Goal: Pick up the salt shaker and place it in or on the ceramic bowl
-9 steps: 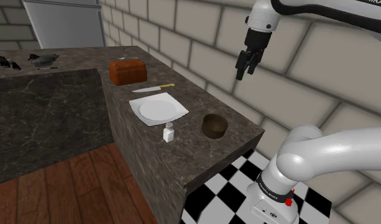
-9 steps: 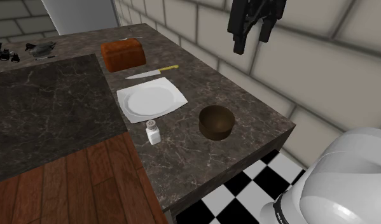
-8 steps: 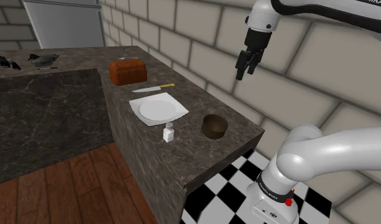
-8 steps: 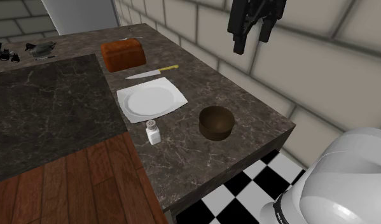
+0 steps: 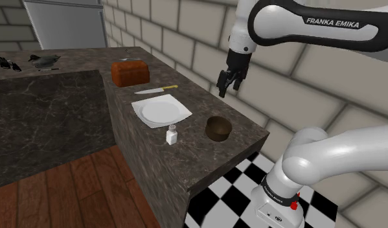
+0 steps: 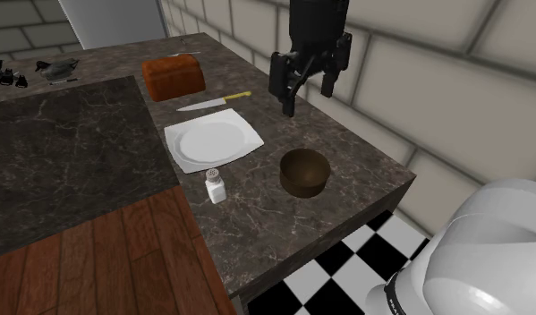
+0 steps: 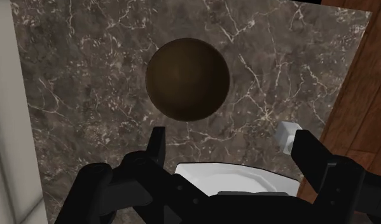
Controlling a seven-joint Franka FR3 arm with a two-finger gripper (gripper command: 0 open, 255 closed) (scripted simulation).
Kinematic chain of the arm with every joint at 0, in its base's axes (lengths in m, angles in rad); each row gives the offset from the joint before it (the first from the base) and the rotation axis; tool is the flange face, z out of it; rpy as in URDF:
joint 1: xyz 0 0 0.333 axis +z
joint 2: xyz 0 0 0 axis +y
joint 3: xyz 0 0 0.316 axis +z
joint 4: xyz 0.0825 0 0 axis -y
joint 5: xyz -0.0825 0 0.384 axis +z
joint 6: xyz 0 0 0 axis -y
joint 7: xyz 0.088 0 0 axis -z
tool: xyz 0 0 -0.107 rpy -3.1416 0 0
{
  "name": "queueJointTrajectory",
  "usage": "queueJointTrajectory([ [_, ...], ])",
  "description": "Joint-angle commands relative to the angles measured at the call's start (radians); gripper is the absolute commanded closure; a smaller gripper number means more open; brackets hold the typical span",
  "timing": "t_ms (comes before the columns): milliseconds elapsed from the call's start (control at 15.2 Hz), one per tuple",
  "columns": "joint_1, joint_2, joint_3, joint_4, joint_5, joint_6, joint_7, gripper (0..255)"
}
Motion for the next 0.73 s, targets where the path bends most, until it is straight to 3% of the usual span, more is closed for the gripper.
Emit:
queueJointTrajectory([
  [0,0.005,0.029,0.031,-0.027,0.013,0.062,0.040,0],
  [660,0.016,0.273,0.204,-0.078,0.041,0.374,0.263,0],
])
